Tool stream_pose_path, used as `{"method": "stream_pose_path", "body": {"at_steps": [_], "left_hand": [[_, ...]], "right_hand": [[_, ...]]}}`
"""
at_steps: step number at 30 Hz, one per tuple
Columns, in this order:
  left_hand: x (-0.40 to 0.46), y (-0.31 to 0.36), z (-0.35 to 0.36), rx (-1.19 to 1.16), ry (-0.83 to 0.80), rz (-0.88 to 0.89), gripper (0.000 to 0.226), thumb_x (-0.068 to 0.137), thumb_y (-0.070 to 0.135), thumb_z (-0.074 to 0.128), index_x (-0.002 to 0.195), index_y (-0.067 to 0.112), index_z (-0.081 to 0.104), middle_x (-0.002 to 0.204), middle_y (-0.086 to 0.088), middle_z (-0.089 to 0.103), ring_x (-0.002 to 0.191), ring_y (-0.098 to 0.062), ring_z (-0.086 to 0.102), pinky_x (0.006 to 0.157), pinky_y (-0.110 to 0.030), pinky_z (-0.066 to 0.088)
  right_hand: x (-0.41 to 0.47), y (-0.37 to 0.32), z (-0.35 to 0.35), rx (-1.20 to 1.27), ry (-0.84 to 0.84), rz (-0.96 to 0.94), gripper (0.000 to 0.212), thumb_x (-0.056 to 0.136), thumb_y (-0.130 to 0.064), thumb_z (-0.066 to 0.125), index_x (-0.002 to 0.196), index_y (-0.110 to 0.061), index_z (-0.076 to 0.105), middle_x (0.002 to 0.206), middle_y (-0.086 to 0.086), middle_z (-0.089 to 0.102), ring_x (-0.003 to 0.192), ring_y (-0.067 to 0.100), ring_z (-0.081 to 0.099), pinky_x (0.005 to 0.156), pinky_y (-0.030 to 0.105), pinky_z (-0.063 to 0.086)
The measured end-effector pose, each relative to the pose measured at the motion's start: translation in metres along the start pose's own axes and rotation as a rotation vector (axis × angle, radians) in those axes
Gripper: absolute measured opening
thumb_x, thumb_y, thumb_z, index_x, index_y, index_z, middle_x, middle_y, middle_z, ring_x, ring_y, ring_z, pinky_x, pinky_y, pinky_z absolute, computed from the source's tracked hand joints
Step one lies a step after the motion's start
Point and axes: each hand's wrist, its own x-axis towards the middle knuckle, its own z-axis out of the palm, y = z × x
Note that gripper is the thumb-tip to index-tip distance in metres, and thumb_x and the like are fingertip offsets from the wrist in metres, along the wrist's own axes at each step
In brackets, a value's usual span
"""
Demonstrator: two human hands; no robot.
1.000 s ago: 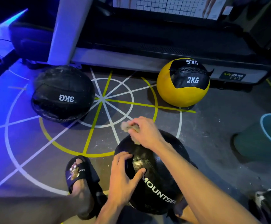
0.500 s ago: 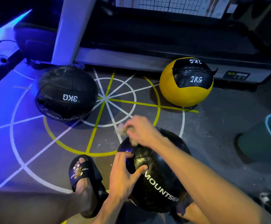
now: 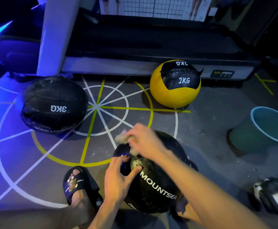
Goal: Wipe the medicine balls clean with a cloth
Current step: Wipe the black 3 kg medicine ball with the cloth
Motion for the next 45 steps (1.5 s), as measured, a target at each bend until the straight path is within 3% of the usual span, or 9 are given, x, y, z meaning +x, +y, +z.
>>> {"method": "stream_pose_path", "body": {"at_steps": [3, 8, 13, 17, 22, 25, 32, 39, 45], "left_hand": [[0.000, -0.003, -0.002, 0.004, 0.004, 0.031, 0.053, 0.067, 0.072, 0.075, 0.100, 0.032, 0.065, 0.099, 0.025, 0.060, 0.101, 0.009, 0.057, 0.085, -0.007, 0.040], [0.008, -0.005, -0.017, 0.090, -0.051, 0.022, 0.056, 0.070, 0.076, 0.075, 0.106, 0.035, 0.064, 0.105, 0.024, 0.057, 0.101, 0.000, 0.059, 0.089, -0.029, 0.050], [0.033, 0.019, -0.012, 0.335, -0.334, 0.250, 0.089, 0.070, 0.091, 0.058, 0.144, 0.044, 0.050, 0.156, 0.016, 0.037, 0.141, -0.010, 0.037, 0.116, -0.037, 0.034], [0.028, 0.017, 0.002, 0.337, -0.310, 0.233, 0.093, 0.070, 0.094, 0.055, 0.148, 0.045, 0.046, 0.160, 0.016, 0.034, 0.145, -0.011, 0.034, 0.118, -0.042, 0.035], [0.029, 0.006, -0.004, 0.369, -0.254, 0.266, 0.086, 0.071, 0.092, 0.060, 0.140, 0.041, 0.054, 0.149, 0.018, 0.046, 0.137, -0.012, 0.045, 0.112, -0.048, 0.042], [0.028, 0.003, -0.007, 0.342, -0.260, 0.245, 0.086, 0.072, 0.091, 0.059, 0.143, 0.045, 0.052, 0.154, 0.021, 0.042, 0.141, -0.010, 0.041, 0.114, -0.053, 0.039], [0.026, 0.001, -0.009, 0.302, -0.261, 0.185, 0.088, 0.067, 0.094, 0.058, 0.144, 0.052, 0.048, 0.156, 0.028, 0.035, 0.144, -0.008, 0.037, 0.118, -0.055, 0.035], [0.027, -0.005, -0.014, 0.342, -0.251, 0.206, 0.085, 0.069, 0.093, 0.058, 0.143, 0.052, 0.047, 0.155, 0.026, 0.037, 0.141, -0.010, 0.042, 0.116, -0.052, 0.038], [0.028, -0.001, -0.016, 0.319, -0.251, 0.177, 0.088, 0.067, 0.096, 0.056, 0.143, 0.052, 0.047, 0.154, 0.026, 0.037, 0.141, -0.012, 0.041, 0.116, -0.052, 0.037]], "right_hand": [[0.003, 0.000, 0.012, -0.085, -0.080, 0.029, 0.025, 0.097, -0.023, 0.058, 0.119, -0.027, 0.069, 0.112, 0.002, 0.054, 0.103, 0.024, 0.061, 0.087, 0.042, 0.053], [-0.015, 0.094, -0.042, 0.012, 0.243, 0.462, 0.019, 0.094, -0.014, 0.064, 0.107, -0.024, 0.075, 0.108, 0.001, 0.068, 0.099, 0.022, 0.067, 0.088, 0.036, 0.055], [-0.047, 0.113, -0.073, 0.219, 0.554, 0.609, 0.018, 0.092, -0.021, 0.068, 0.106, -0.025, 0.078, 0.103, -0.003, 0.075, 0.075, 0.017, 0.065, 0.076, 0.033, 0.056], [-0.046, 0.049, -0.030, 0.249, 0.435, 0.388, 0.018, 0.097, -0.021, 0.063, 0.112, -0.029, 0.071, 0.096, -0.015, 0.053, 0.084, 0.001, 0.052, 0.081, 0.014, 0.044], [-0.048, 0.016, 0.026, 0.010, 0.222, 0.098, 0.033, 0.096, -0.016, 0.058, 0.129, -0.018, 0.061, 0.119, 0.005, 0.058, 0.107, 0.025, 0.053, 0.093, 0.042, 0.053], [-0.050, 0.028, 0.024, -0.016, 0.221, 0.031, 0.033, 0.095, -0.013, 0.060, 0.128, -0.014, 0.060, 0.120, 0.005, 0.058, 0.106, 0.023, 0.055, 0.094, 0.038, 0.053], [-0.071, 0.105, 0.010, 0.152, 0.357, 0.644, 0.020, 0.100, -0.013, 0.054, 0.111, -0.015, 0.071, 0.101, -0.006, 0.049, 0.089, 0.014, 0.059, 0.083, 0.021, 0.044], [-0.069, 0.053, 0.034, 0.218, 0.340, 0.243, 0.030, 0.099, -0.017, 0.058, 0.128, -0.021, 0.065, 0.116, -0.008, 0.053, 0.096, 0.002, 0.053, 0.093, 0.017, 0.045], [-0.086, 0.147, 0.023, 0.264, 0.309, 0.843, 0.017, 0.099, -0.012, 0.058, 0.099, -0.013, 0.074, 0.100, 0.005, 0.070, 0.079, 0.014, 0.063, 0.079, 0.032, 0.055]]}}
